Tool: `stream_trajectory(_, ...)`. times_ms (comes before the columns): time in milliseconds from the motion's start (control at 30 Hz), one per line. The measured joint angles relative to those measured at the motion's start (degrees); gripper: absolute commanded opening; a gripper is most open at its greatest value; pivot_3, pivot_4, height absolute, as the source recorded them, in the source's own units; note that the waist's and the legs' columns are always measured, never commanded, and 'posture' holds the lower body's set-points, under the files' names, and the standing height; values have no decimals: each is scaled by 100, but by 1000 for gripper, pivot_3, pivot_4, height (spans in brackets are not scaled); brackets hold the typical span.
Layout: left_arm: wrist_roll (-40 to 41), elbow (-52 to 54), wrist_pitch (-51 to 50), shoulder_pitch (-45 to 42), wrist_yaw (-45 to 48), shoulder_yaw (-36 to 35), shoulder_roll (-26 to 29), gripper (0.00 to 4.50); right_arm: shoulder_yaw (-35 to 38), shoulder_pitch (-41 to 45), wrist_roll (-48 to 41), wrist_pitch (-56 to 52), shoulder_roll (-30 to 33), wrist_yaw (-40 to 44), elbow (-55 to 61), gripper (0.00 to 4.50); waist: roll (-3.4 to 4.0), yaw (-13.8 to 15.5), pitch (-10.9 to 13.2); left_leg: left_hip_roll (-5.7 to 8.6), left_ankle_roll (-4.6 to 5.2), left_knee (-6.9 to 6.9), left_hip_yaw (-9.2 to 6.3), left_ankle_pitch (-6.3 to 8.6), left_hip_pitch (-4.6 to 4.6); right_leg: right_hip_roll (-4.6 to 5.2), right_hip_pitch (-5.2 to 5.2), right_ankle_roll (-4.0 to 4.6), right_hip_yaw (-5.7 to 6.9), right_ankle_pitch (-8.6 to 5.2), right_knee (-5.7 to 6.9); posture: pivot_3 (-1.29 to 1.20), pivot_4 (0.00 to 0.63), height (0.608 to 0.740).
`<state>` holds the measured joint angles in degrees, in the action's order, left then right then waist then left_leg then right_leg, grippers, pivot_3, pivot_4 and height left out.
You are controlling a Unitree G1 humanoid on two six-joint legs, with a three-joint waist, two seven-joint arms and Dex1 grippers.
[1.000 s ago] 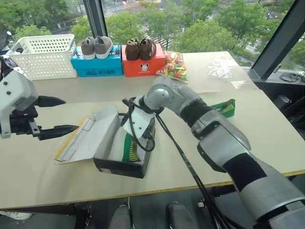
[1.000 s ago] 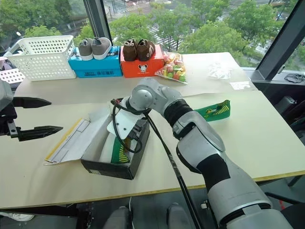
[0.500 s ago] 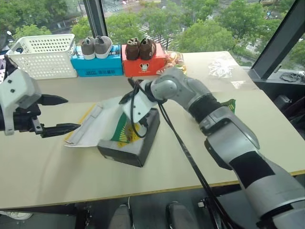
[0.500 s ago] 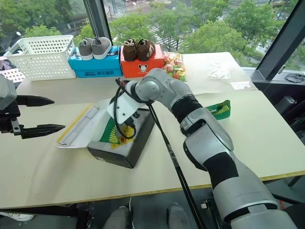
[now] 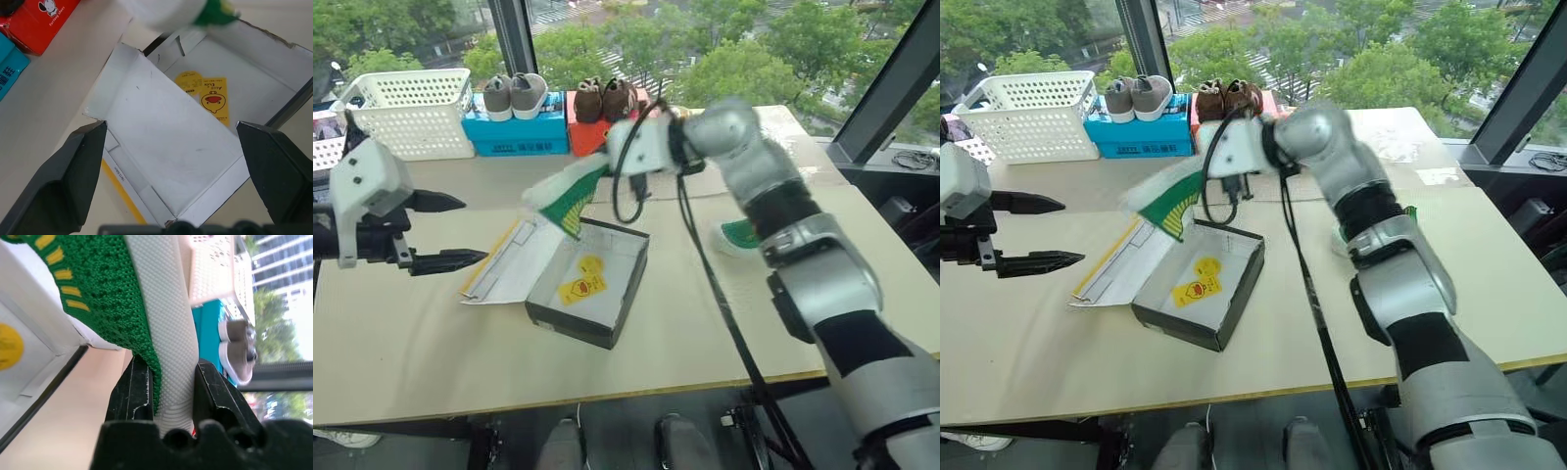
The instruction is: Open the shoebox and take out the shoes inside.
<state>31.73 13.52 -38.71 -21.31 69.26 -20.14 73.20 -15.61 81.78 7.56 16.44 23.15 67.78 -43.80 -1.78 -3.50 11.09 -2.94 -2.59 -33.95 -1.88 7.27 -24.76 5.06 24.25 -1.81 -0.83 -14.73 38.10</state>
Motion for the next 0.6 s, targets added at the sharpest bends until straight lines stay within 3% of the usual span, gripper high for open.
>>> stream_trajectory(100,-9,-134,134,-264,13,340,-127,4500,370,-506,-1001,-1873,727,1176,1085,696,0,83,0,1,1,-6,0,1,0,1,0,0,0,0,1,0,150,740)
stream_trajectory(233,-39,-306,267,-446,21,638,-310,4500,434,-953,-1328,-3130,1882,2040,1716,696,3,150,2,2,2,-12,2,1,-1,2,1,-2,0,-1,1,0,150,740)
stream_trajectory(333,-93,-367,367,-563,19,842,-446,4500,238,-1315,-1272,-3052,2868,2167,1861,696,2,156,2,3,5,-13,7,4,-1,3,1,-7,-2,-4,-4,0,150,740)
stream_trajectory(467,-145,-459,402,-654,20,999,-546,4500,-645,-1842,-1048,-2332,3969,2194,1652,696,3,79,2,3,13,-16,18,9,2,4,5,-32,-16,-19,-3,0,150,740)
stream_trajectory(600,-144,-455,406,-672,43,1006,-563,4500,-1106,-2094,-870,-1925,4045,2201,1143,696,4,-52,3,2,17,-20,28,11,9,3,5,-33,-31,-19,1,0,150,740)
